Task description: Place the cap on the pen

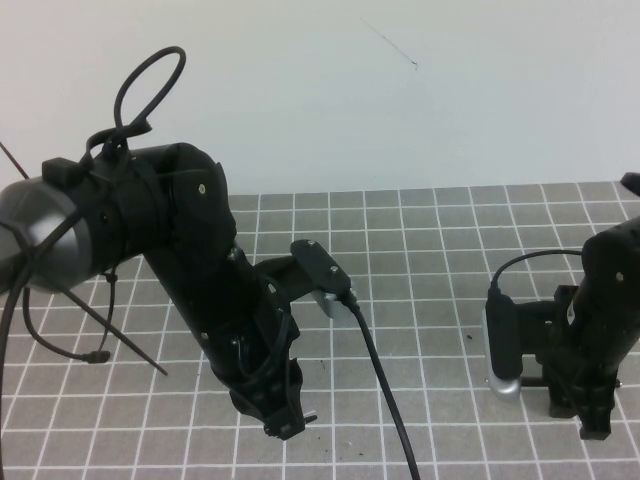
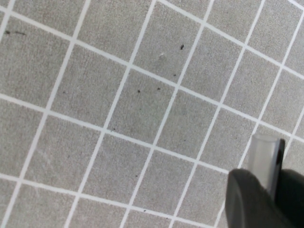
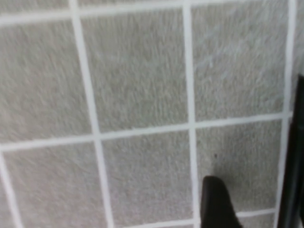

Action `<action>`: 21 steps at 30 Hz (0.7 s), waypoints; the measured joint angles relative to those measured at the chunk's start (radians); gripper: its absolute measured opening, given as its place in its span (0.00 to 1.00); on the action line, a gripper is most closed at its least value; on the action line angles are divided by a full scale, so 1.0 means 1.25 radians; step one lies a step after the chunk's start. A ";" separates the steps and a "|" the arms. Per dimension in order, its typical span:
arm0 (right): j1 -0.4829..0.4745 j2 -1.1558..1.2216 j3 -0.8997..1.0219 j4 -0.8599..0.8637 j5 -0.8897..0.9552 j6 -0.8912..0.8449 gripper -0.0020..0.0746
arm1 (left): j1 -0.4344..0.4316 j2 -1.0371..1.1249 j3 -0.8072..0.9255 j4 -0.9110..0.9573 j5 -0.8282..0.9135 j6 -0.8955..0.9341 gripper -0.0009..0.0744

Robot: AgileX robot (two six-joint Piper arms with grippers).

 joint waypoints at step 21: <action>0.003 0.040 -0.008 -0.061 -0.015 0.024 0.12 | 0.000 0.000 0.000 -0.003 0.001 -0.002 0.12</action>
